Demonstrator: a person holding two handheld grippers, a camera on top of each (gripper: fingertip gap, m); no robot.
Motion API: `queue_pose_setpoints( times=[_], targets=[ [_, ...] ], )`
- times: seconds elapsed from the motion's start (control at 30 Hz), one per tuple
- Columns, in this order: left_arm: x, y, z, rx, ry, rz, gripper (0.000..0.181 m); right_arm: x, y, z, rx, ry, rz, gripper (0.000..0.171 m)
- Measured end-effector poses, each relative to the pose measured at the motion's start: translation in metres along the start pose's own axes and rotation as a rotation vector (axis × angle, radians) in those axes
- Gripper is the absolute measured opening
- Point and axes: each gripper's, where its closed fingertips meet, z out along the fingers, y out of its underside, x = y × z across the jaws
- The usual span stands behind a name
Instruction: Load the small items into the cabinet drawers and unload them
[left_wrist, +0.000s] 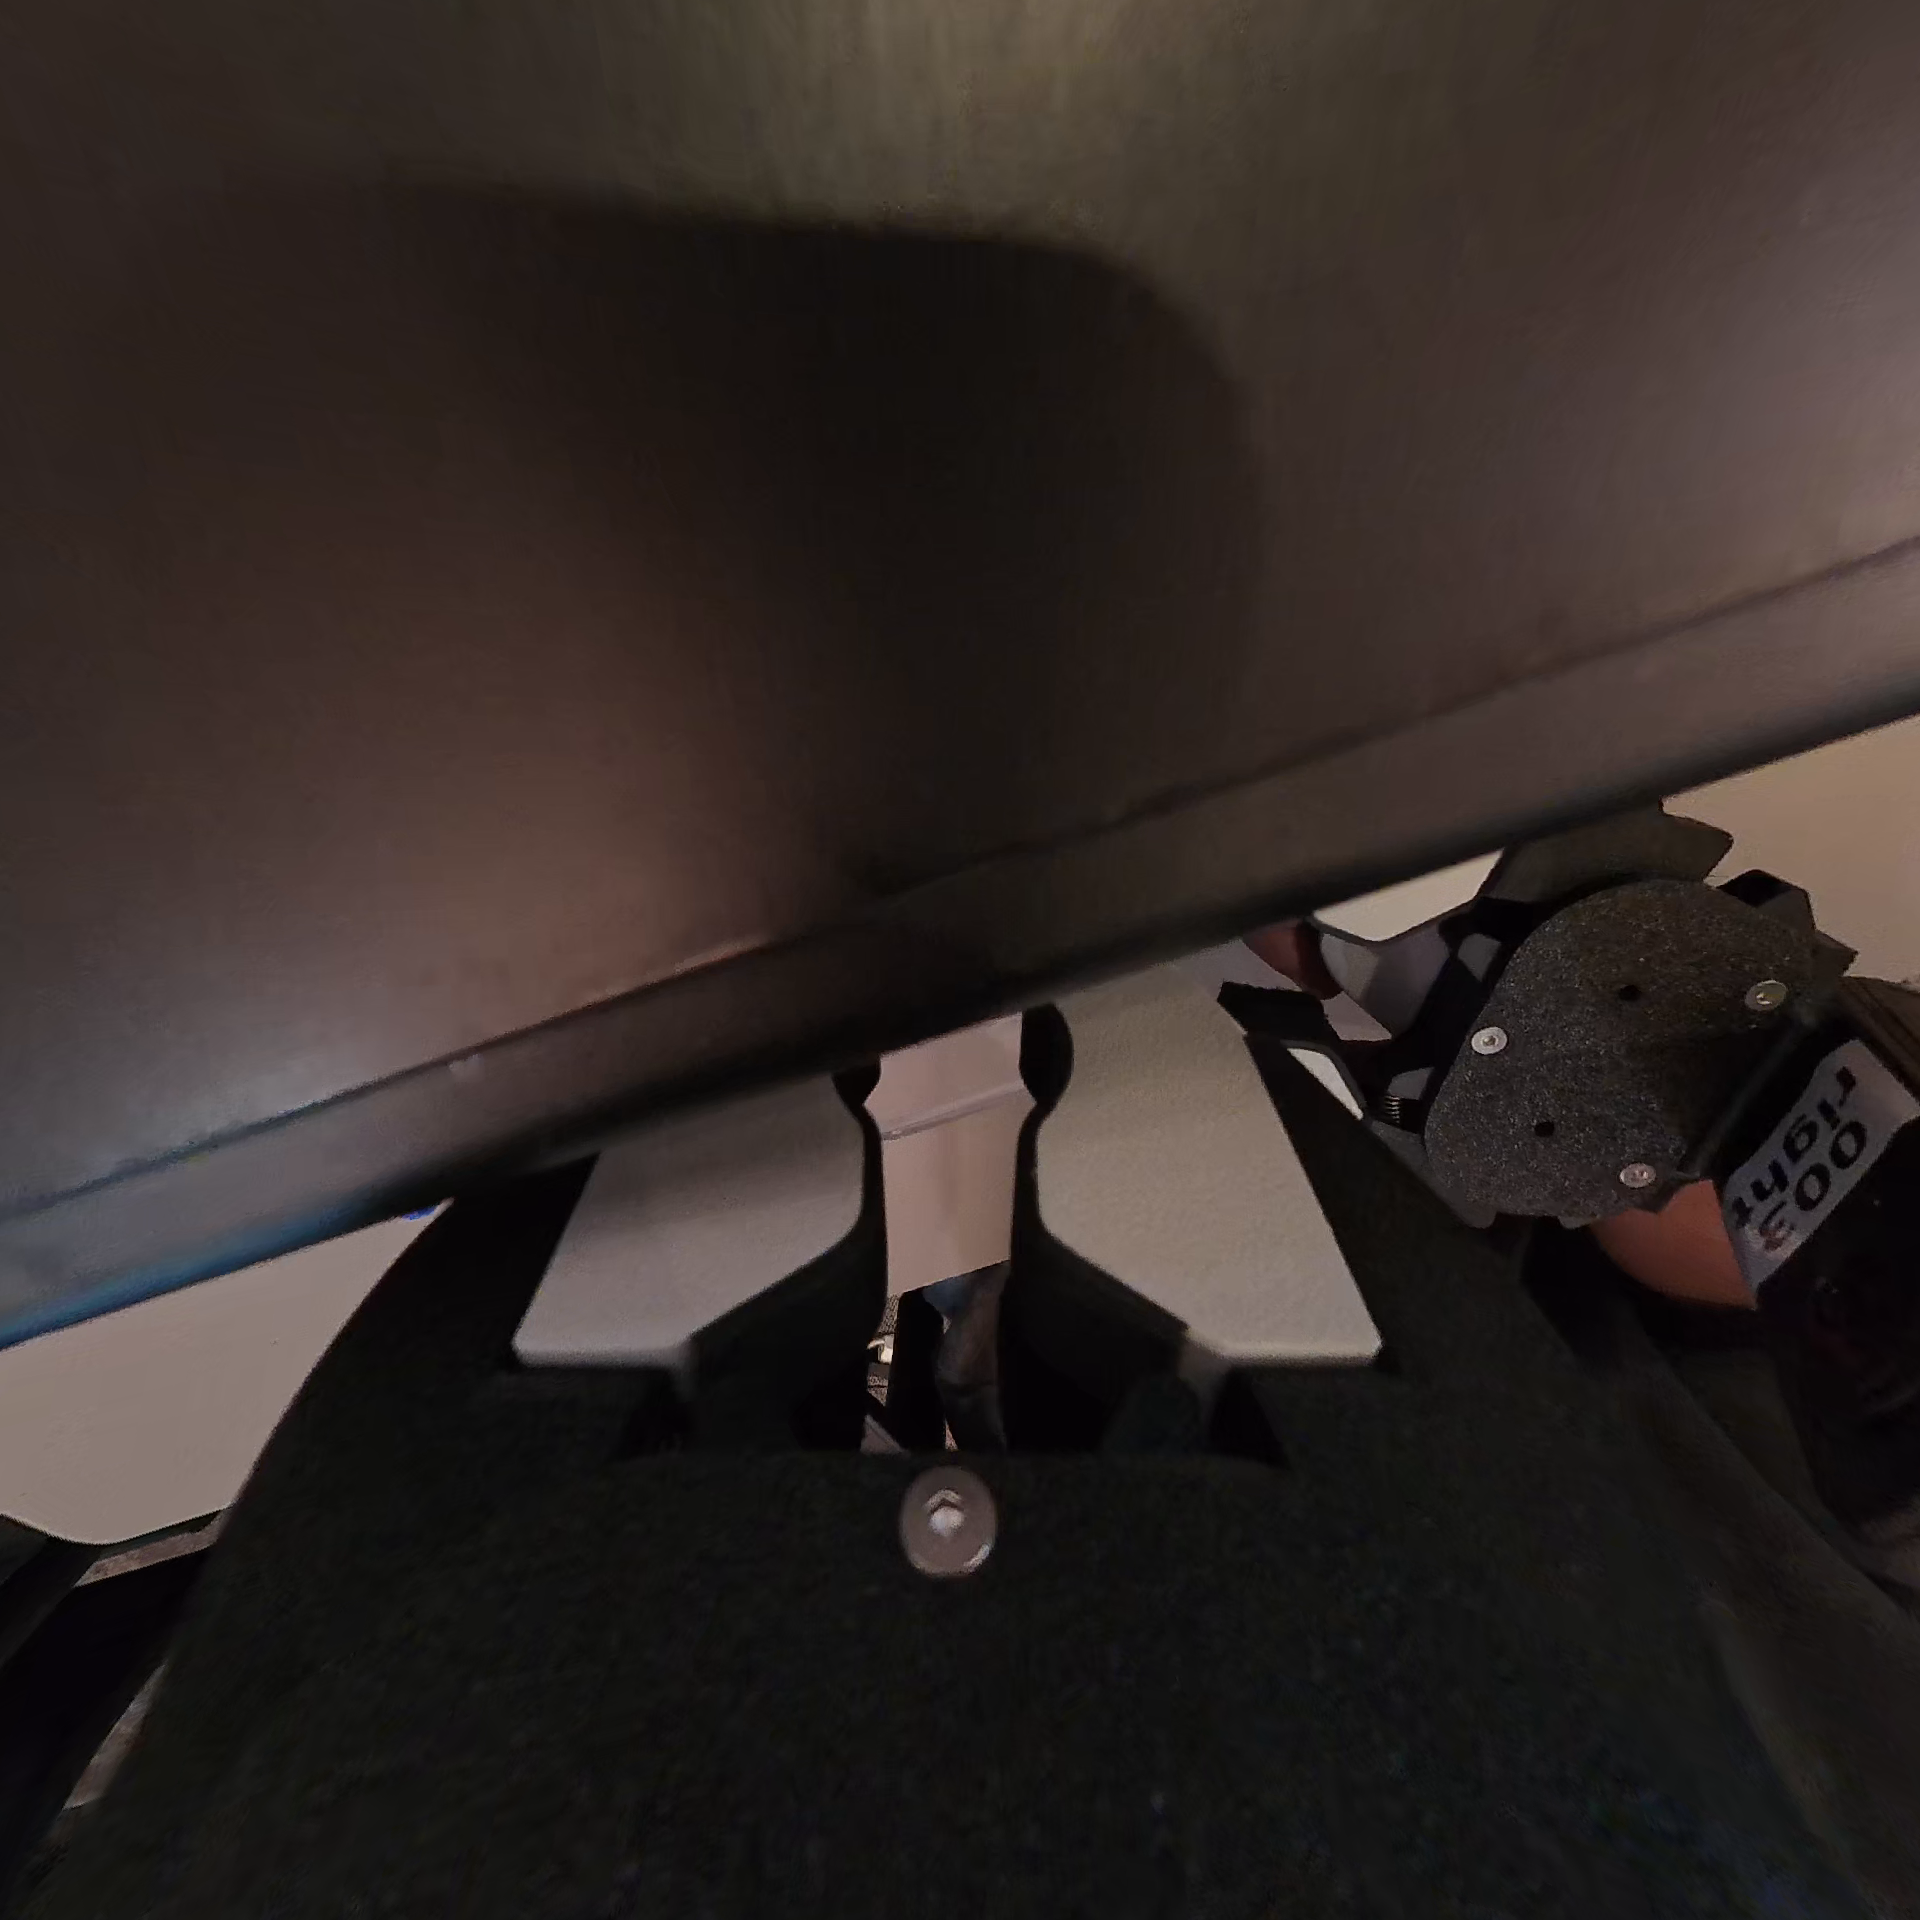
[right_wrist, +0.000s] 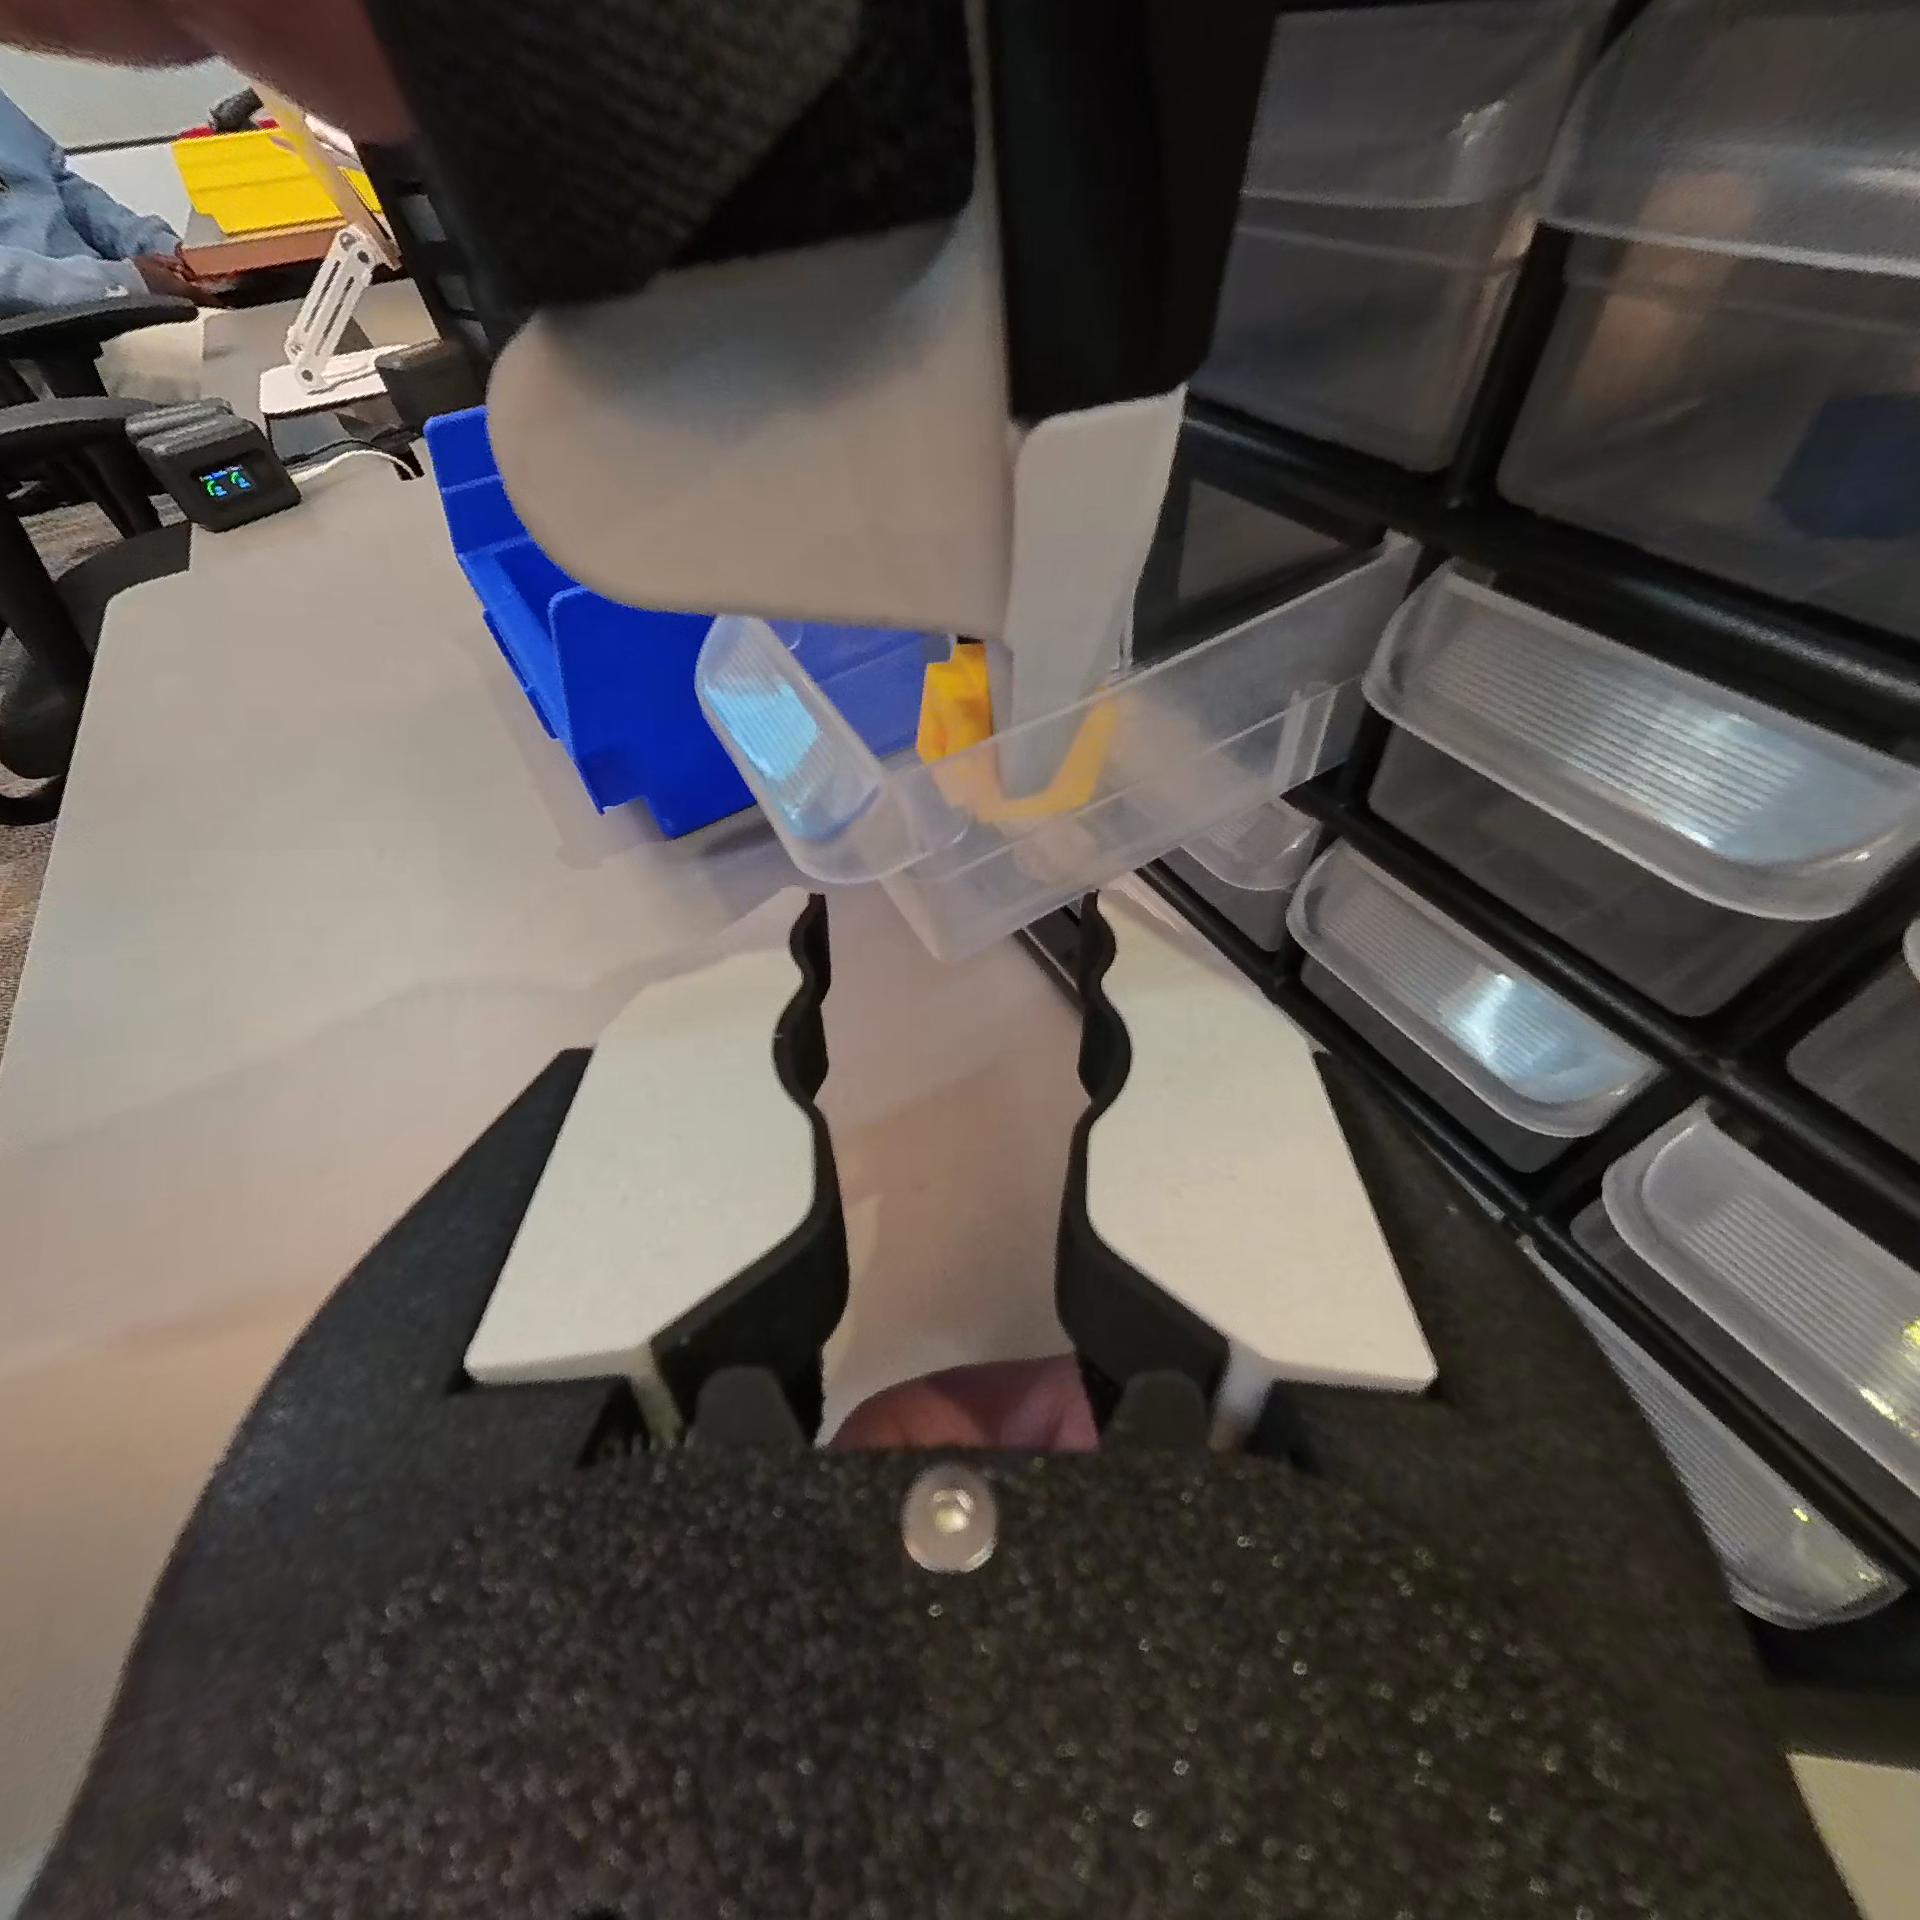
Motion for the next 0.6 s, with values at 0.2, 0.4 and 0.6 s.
queue_pose_setpoints(
  times=[0.2,0.4,0.6],
  targets=[
    [0.0004,-0.0007,-0.0004,0.044,-0.002,-0.01,0.022,0.0006,0.0,-0.0005,0.001,-0.002,-0.002,0.044],
    [0.0025,0.0019,0.0001,0.093,-0.006,-0.029,0.022,-0.0028,0.0016,-0.0036,-0.002,-0.031,-0.011,0.045],
    [0.0036,0.0035,0.0004,0.116,-0.01,-0.03,0.022,-0.0078,0.0017,-0.0069,0.003,-0.054,0.008,0.048]
  ],
)
